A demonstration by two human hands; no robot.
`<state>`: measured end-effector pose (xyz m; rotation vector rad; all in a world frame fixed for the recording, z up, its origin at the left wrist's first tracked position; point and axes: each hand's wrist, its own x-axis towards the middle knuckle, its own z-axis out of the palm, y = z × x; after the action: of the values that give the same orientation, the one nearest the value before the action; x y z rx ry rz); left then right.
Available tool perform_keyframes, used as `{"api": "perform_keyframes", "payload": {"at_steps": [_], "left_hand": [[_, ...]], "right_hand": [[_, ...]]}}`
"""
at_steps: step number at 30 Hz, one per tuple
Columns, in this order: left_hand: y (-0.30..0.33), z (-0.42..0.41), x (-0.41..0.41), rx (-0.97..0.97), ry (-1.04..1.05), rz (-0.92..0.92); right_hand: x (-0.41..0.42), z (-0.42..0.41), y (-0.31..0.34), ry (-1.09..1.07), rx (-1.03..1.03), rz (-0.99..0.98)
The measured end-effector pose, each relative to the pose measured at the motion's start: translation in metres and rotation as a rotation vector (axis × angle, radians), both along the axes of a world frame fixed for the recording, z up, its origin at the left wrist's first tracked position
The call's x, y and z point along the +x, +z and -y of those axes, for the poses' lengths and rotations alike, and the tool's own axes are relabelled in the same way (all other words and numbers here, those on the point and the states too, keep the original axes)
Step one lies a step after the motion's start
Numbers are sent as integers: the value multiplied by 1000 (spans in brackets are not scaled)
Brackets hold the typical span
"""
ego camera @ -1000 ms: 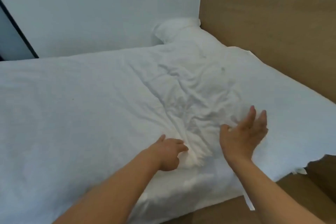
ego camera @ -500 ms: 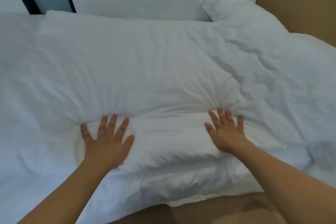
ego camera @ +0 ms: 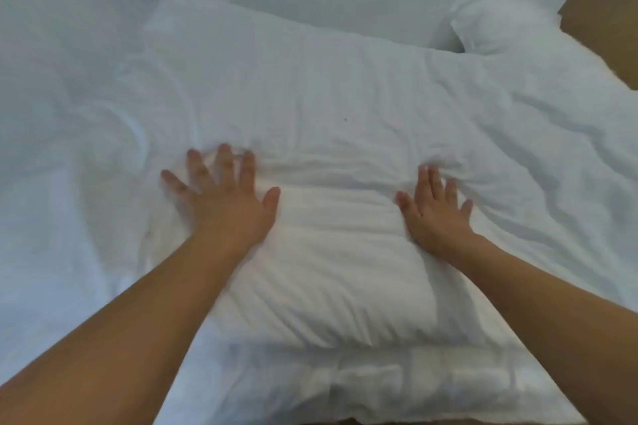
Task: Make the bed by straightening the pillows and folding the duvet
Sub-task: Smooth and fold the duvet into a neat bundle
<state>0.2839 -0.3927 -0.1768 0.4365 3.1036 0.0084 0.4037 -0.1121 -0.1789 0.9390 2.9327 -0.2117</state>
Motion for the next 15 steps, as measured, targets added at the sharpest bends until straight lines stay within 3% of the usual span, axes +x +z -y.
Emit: {"api": "perform_keyframes", "payload": {"at_steps": [2,4,6,9,11,13,15], "left_hand": [[5,-35,-3,4,-200,-78],[1,-31,-30,-65,-259,-112],[-7,6,-73,-104,-69,-102],[3,53,-128,-106,316,83],[22,26,-155,-64,384,41],[35,-39,-174,49,195,-114],[40,-110,-181,97,-137,-153]], "right_hand": [[-48,24,6,223,42,-113],[-87,25,5,308,105,-131],[-109,-2,-7,237,137,-96],[-127,-43,-17,125,144,-12],[-150,-57,-10,122,133,-21],[-184,-61,3,182,117,-91],[-213,-63,6,271,142,-122]]}}
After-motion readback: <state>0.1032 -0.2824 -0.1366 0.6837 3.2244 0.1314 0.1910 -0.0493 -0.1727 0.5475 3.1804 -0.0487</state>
